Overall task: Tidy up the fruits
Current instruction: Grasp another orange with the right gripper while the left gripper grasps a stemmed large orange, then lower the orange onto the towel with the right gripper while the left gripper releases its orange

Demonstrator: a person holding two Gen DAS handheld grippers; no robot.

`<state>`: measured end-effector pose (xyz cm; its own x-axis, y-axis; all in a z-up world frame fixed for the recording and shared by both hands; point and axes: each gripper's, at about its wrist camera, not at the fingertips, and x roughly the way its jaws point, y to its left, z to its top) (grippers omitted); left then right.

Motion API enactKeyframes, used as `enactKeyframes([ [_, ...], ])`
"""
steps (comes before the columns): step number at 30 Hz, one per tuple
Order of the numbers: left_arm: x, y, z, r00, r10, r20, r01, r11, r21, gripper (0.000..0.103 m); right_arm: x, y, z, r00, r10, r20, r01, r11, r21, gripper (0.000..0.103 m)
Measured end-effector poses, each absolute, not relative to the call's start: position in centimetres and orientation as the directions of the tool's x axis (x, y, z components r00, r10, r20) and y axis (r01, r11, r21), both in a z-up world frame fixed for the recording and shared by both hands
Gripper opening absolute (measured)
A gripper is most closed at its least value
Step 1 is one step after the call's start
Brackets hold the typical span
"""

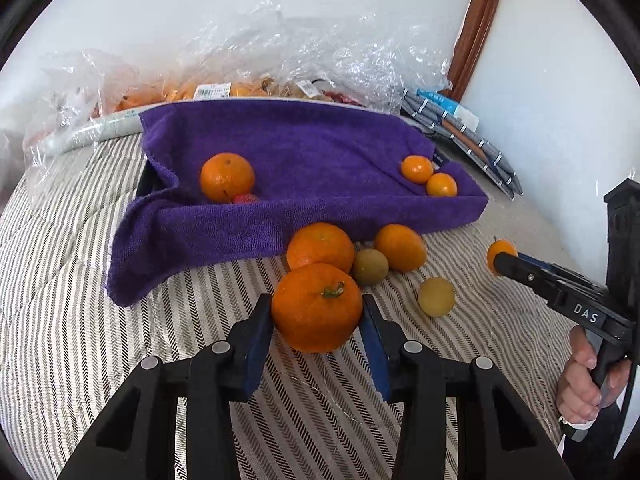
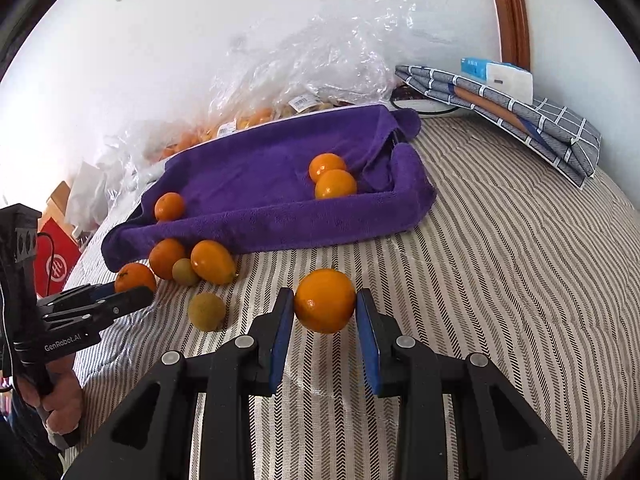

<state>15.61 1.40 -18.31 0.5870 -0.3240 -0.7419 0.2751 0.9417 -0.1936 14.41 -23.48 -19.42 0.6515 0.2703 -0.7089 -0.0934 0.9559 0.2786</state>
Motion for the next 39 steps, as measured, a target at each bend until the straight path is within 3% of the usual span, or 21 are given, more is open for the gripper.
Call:
enactKeyframes([
  [8, 15.4, 2.9, -17.0, 0.643, -0.346, -0.684, 0.243, 0.938, -0.246, 0.041, 14.0, -23.6, -19.2, 0.664, 0.287, -0.690, -0.109, 0.951, 0.290, 0.032],
  [25, 15.5, 6.6, -15.7, 0.730, -0.257, -0.634, 0.108, 0.958, -0.264, 0.041, 14.4, -24.2, -19.0, 0.654, 0.319, -0.686, -0.101, 0.935, 0.339, 0.032],
  [31, 16.8, 7.8, -14.1, 0.739, -0.246, -0.627, 0.064, 0.952, -0.298, 0.041, 16.1, -24.2, -16.5, 0.676, 0.301, -0.673, -0.125, 0.947, 0.297, 0.032],
  [39, 21.8, 7.2, -11.6, 0.754, -0.190, -0.629, 0.036, 0.968, -0.249, 0.041, 21.7, -23.7, -13.6, 0.716, 0.290, -0.635, -0.167, 0.955, 0.247, 0.032],
])
